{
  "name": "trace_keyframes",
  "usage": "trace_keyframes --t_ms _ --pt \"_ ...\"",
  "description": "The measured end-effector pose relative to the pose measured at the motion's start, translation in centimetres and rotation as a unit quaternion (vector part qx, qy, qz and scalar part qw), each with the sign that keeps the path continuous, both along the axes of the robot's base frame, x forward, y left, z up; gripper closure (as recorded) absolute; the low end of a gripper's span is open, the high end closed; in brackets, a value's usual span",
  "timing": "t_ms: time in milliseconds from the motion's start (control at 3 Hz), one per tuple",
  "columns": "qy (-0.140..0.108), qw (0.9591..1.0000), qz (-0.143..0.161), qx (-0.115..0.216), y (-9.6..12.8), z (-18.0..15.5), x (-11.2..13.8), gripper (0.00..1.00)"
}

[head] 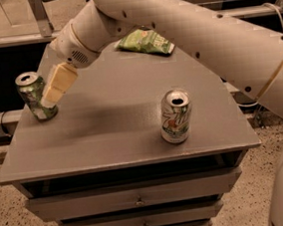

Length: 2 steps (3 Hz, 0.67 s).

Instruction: Knock green can over

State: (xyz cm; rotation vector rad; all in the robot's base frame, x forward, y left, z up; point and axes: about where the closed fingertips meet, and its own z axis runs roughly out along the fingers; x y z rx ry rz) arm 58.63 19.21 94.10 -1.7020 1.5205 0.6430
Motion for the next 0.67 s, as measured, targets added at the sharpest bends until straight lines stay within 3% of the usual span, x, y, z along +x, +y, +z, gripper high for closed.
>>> trace_keyframes --t_ms 333,667 --pt "0.025 0.9997 -0.001 0.007 3.7 -1.9 0.3 0.00" --pt "0.041 0.9991 -0.003 0.009 5.2 -2.9 0.2 0.00"
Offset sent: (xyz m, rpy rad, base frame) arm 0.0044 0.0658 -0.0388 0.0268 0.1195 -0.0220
